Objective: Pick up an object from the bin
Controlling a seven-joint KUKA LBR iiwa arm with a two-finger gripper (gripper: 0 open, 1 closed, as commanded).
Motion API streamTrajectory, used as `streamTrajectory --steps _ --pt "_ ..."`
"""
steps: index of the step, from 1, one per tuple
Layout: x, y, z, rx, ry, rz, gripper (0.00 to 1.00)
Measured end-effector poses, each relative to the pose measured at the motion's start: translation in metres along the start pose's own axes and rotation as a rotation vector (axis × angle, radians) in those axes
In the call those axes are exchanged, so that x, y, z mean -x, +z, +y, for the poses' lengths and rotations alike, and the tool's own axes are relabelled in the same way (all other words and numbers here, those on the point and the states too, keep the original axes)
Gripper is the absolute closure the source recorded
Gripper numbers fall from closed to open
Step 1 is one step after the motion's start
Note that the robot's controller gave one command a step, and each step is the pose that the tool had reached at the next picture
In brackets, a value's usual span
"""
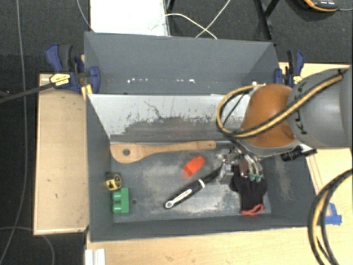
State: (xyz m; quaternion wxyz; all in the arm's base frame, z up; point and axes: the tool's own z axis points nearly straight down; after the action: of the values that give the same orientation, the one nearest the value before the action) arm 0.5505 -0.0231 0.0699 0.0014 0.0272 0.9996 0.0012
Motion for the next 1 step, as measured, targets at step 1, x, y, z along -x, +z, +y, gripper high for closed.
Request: streamTrajectory --steps 1 --pt "-0.0025 -0.0326 0.0000 0.000 0.001 0.008 1.00"
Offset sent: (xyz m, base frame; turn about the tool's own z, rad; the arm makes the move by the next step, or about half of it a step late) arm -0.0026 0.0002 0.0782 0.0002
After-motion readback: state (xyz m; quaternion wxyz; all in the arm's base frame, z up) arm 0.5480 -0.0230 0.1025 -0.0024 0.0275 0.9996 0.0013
